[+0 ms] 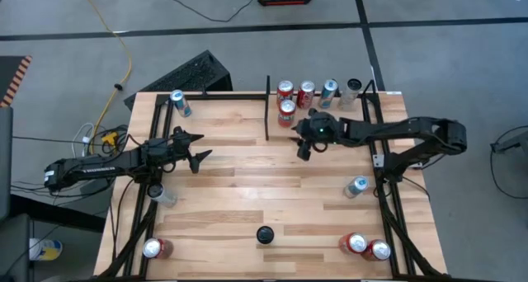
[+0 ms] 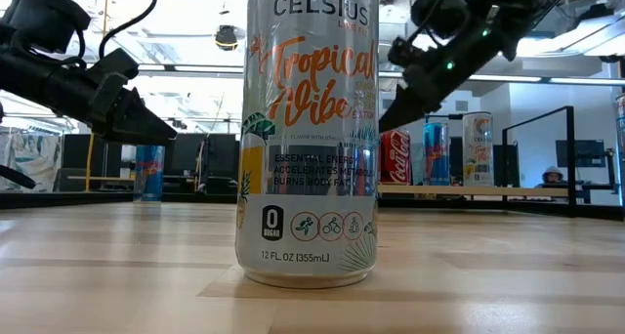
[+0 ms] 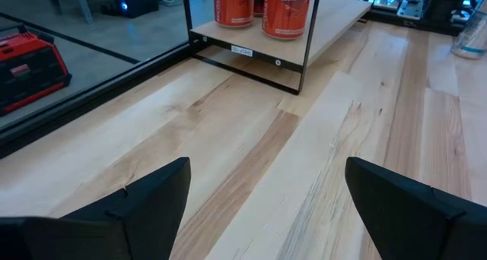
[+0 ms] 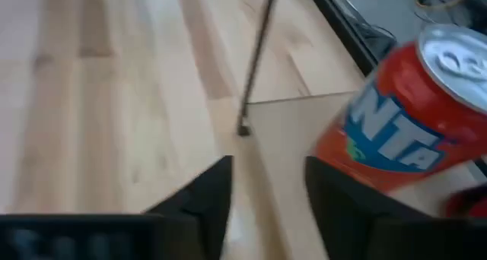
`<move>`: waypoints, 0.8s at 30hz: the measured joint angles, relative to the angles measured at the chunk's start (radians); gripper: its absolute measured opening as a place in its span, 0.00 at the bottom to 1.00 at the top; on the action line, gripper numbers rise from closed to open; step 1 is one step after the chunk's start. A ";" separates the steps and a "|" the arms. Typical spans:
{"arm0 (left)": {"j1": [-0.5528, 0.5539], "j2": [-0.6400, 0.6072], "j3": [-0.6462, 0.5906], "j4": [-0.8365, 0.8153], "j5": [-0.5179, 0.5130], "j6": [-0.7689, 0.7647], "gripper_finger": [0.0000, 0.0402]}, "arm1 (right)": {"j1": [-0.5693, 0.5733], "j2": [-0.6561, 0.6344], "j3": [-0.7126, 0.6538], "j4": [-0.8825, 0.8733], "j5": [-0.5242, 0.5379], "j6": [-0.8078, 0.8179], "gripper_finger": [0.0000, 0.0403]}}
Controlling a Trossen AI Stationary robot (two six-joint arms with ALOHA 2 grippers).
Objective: Place canned beverage on shelf
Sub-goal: Put the top orange soda can on the shelf aligned with the other orange soda can
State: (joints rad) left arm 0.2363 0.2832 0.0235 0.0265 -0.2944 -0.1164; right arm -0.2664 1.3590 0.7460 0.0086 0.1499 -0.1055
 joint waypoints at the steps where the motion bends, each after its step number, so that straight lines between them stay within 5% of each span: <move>1: 0.000 0.000 0.000 0.000 0.000 0.000 0.83 | -0.010 0.012 0.000 0.007 0.010 -0.001 0.36; 6: 0.000 0.000 0.000 0.000 0.000 0.000 0.83 | -0.064 0.060 0.000 0.011 0.011 -0.002 0.05; 24: 0.000 0.000 0.000 0.000 0.000 0.000 0.83 | -0.169 0.123 0.001 0.172 0.007 -0.016 0.06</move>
State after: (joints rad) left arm 0.2363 0.2836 0.0231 0.0265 -0.2943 -0.1165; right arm -0.4356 1.4818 0.7467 0.1804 0.1571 -0.1219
